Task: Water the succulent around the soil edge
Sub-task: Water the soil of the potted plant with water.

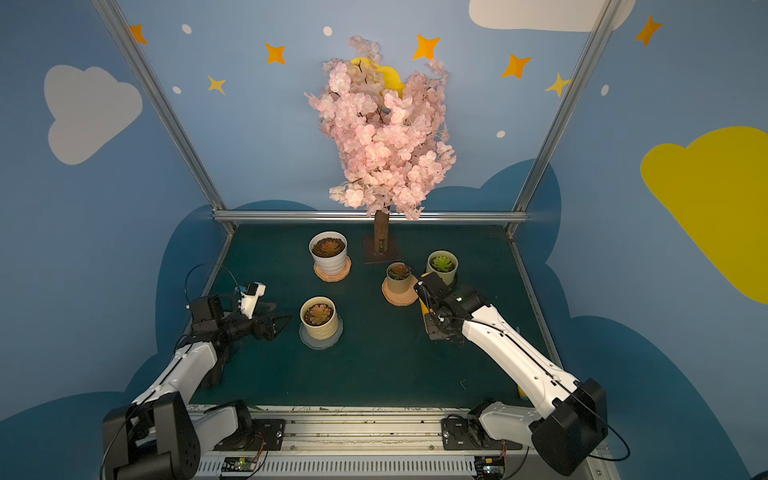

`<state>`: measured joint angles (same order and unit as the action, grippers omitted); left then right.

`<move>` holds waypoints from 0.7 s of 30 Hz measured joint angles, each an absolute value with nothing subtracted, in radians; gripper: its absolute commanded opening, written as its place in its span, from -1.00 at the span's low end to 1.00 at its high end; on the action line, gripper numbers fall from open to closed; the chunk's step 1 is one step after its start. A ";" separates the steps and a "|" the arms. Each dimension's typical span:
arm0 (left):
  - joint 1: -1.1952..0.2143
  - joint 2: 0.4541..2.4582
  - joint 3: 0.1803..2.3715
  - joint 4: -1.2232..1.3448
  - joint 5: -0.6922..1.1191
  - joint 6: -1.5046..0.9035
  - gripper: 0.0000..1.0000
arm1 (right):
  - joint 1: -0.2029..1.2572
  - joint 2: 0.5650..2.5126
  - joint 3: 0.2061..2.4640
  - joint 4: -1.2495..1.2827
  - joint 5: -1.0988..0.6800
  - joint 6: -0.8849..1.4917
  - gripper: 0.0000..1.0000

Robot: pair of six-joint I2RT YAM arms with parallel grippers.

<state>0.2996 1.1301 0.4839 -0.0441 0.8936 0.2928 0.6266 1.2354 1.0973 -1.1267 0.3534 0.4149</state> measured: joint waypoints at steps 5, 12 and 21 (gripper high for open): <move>0.298 1.125 0.480 -0.044 0.894 0.296 1.00 | 0.570 1.235 1.064 -1.121 0.355 0.450 -1.00; 0.296 1.124 0.480 -0.044 0.894 0.300 1.00 | 0.505 1.249 1.056 -1.118 0.324 0.445 -1.00; 0.294 1.124 0.480 -0.044 0.894 0.304 1.00 | 0.470 1.277 1.056 -1.117 0.286 0.408 -1.00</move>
<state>0.2939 1.1236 0.4797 -0.0441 0.8936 0.3038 0.4702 1.2766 1.0565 -1.1172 0.2863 0.4084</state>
